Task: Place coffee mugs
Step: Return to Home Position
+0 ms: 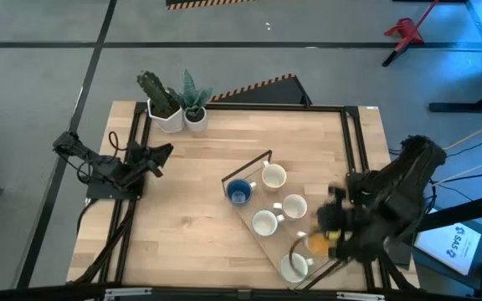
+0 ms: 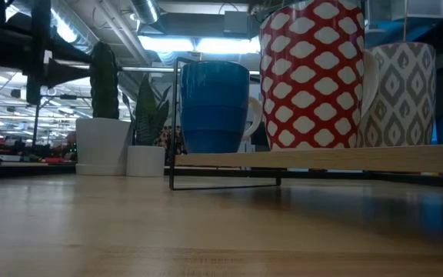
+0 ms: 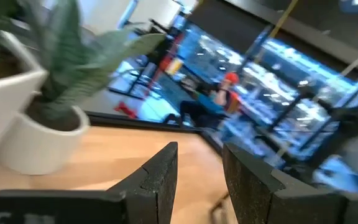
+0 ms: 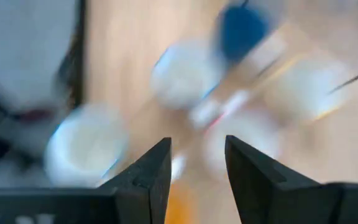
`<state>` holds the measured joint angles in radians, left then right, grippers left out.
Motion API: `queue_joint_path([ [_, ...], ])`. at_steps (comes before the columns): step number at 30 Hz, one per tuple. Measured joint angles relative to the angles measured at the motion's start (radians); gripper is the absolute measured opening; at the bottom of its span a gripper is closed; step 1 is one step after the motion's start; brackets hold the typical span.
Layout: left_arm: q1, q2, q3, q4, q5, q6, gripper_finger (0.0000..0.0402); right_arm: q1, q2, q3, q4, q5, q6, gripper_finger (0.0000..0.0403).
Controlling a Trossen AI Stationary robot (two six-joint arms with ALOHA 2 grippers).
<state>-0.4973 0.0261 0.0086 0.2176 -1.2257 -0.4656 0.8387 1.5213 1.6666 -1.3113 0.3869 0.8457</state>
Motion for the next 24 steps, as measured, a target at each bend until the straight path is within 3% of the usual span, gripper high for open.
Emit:
queue_joint_path([
  [6,0.0,0.0,0.0,0.065,0.143,-0.066,0.0121,-0.008,-0.073,0.238,-0.082,0.487,-0.302,0.0136],
  [10,0.0,0.0,0.0,0.095,0.164,-0.2,0.0121,-0.008,-0.098,0.362,-0.095,0.612,-0.651,0.0136],
  [14,0.0,0.0,0.0,0.16,0.267,-0.127,0.0121,-0.008,-0.199,0.354,-0.247,0.708,-0.679,0.0136],
  [17,0.0,0.0,0.0,0.197,0.344,-0.089,0.0121,-0.008,-0.348,0.204,-0.235,0.814,-0.615,0.0136],
  [19,0.0,-0.003,0.0,0.209,0.391,-0.072,0.0121,0.005,-0.463,0.046,-0.149,0.811,-0.599,0.0136],
  [24,0.001,-0.003,0.0,0.223,0.428,-0.023,0.0121,0.053,-0.793,-0.481,0.311,0.788,-0.677,0.0136],
])
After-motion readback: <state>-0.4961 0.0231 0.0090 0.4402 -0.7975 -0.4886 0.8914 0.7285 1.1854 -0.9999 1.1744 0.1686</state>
